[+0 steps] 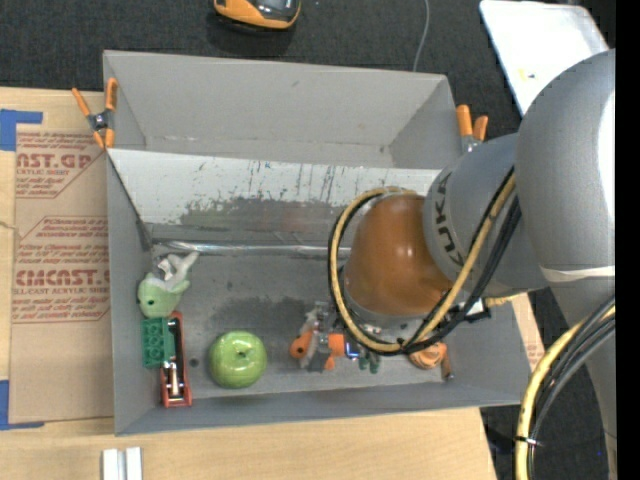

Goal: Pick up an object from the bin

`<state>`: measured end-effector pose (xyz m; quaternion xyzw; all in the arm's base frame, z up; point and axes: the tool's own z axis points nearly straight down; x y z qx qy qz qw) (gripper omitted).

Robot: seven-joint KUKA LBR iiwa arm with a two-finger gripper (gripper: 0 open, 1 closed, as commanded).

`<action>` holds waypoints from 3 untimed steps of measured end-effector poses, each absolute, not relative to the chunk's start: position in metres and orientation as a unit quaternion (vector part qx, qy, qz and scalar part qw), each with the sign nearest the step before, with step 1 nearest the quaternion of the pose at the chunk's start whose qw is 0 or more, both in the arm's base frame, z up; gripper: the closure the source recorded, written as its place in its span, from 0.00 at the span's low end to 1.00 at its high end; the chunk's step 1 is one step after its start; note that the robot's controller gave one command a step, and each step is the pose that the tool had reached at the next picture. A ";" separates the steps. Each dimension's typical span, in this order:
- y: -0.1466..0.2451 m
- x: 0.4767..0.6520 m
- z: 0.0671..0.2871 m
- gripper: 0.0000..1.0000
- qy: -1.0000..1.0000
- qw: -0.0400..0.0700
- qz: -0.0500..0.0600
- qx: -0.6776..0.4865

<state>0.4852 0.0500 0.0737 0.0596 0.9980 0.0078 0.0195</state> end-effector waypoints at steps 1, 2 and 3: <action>0.037 0.488 0.134 1.00 0.999 0.016 0.007 0.047; 0.050 0.485 0.078 1.00 0.999 0.015 0.007 0.051; 0.050 0.485 0.078 1.00 0.999 0.015 0.007 0.051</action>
Offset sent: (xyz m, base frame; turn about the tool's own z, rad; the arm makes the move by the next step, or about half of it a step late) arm -0.0005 0.0001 0.0033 -0.0163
